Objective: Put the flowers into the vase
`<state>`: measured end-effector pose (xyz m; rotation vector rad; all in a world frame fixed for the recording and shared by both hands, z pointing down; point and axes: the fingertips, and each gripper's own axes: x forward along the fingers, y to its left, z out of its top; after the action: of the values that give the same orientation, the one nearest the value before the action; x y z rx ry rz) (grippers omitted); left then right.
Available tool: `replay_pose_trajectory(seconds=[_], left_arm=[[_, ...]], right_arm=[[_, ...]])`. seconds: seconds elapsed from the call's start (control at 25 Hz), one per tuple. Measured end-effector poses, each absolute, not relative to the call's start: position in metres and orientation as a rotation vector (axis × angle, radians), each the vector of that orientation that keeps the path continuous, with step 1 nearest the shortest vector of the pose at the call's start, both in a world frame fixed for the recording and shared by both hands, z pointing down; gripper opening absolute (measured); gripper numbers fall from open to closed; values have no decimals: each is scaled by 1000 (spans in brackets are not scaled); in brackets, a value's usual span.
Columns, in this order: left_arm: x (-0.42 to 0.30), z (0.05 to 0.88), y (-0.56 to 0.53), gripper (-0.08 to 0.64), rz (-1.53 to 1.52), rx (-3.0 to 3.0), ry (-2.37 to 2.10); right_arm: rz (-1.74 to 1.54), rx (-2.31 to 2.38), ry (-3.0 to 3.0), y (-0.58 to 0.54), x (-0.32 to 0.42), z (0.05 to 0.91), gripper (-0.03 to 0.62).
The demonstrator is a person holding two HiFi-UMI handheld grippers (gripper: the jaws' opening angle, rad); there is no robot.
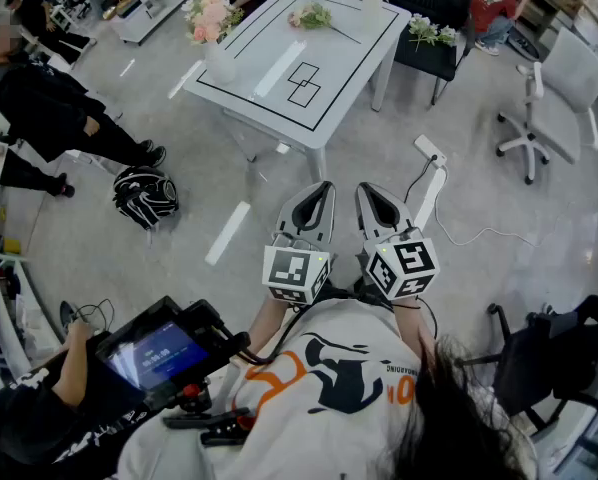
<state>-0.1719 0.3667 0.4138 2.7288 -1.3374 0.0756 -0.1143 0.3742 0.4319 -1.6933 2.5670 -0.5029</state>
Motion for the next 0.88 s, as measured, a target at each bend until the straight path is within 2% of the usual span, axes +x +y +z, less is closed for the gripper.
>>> replay_pose_trajectory(seconds=[0.88], left_arm=[[-188, 423, 365, 11, 98, 2747, -1320]], right_arm=[[-464, -1750, 2477, 382, -107, 441, 11]])
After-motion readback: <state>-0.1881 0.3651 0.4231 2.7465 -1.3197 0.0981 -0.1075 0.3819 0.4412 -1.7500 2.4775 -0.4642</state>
